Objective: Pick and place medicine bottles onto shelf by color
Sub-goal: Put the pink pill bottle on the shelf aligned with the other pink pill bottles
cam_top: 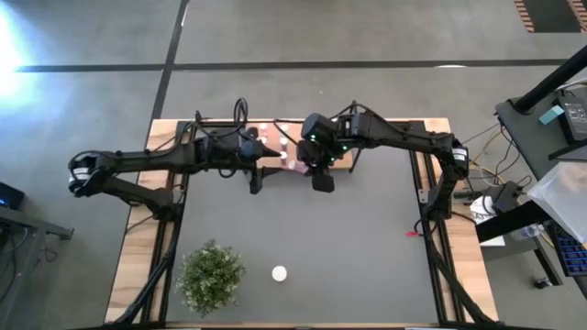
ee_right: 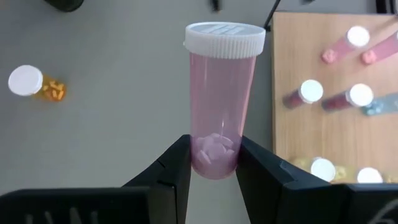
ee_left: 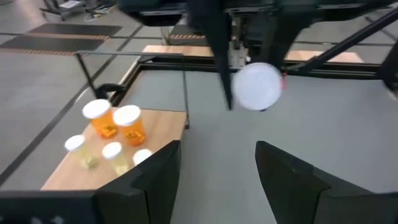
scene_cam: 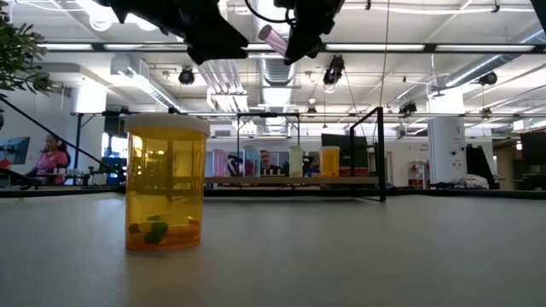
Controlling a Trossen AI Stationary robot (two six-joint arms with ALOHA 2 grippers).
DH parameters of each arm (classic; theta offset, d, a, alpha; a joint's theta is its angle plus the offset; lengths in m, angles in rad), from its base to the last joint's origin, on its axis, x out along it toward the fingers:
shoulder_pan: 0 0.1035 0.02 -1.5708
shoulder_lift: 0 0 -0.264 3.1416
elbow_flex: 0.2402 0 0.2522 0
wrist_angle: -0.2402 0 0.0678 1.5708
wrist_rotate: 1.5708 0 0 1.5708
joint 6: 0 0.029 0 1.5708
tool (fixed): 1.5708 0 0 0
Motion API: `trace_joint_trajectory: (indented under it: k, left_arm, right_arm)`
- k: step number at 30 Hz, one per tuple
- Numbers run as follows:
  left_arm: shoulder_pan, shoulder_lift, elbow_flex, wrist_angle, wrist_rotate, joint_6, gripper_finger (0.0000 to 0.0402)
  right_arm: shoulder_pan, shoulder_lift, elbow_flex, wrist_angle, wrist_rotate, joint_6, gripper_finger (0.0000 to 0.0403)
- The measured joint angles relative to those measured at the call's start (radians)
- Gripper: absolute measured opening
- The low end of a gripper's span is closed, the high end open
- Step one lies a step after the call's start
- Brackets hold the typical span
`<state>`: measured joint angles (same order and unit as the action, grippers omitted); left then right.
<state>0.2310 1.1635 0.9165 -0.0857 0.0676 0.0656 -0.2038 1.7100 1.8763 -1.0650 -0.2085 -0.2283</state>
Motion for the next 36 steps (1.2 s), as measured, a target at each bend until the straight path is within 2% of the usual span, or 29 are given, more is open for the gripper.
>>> trace_joint_trajectory:
  k: [10,14,25,36]
  left_arm:
    - [0.000,0.028,0.035,0.005,0.045,0.028,0.0192]
    - [0.000,0.028,0.035,0.003,0.057,0.027,0.0192]
    - [0.004,0.028,0.034,0.009,0.073,0.032,0.0192]
    - [0.005,0.028,0.033,0.058,0.071,0.099,0.0192]
  right_arm:
    - [0.001,0.027,0.000,0.037,0.013,-0.008,0.0104]
    - [0.001,0.035,-0.001,0.036,0.080,-0.022,0.0104]
    - [0.015,0.035,-0.001,0.105,0.078,-0.026,0.0103]
    - [0.021,0.043,-0.001,0.115,0.079,-0.017,0.0103]
